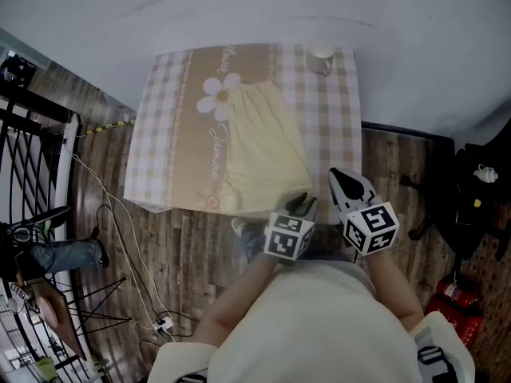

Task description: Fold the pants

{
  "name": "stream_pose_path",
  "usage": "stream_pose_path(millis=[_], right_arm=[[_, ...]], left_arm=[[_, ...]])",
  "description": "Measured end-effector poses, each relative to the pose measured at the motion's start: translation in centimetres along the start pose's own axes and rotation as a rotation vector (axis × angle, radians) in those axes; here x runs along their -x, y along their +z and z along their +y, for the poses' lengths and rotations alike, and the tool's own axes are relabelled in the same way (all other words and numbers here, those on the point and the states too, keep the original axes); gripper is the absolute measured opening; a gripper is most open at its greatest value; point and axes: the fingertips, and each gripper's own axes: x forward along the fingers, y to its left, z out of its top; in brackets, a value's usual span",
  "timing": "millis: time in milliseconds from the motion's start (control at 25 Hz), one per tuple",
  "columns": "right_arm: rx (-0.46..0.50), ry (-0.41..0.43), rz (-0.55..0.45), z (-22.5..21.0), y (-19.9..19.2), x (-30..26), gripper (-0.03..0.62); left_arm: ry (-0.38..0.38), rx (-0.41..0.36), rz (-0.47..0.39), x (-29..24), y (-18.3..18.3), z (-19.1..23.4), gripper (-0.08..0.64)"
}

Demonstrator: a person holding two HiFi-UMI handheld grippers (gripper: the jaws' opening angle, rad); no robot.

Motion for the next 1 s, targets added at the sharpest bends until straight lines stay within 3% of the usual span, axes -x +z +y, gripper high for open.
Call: stream_pose_path(millis=[40,200,680,1000], right_arm=[[0.000,0.003,-0.002,0.1,0.2,-0.1,0.000],[0.002,0.021,-0.008,0.4,0.9,-1.2,0.000],[0.051,0.053,-0.017,1.6,5.1,-8.6,0.000],[0.122,0.046,0.021,1.7,7.5,-15.8,0.002]], left_arm=[[0.010,0.003,-0.002,0.3,0.1,0.3,0.107],[0.079,0.035,-0.042,2.1,1.1,2.6,0.110],[0.297,0.099,-0.197,8.6,8.3,15.6,0.033],[0.326,0.081,-0.226,9.2,13.4,22.6,0.031]])
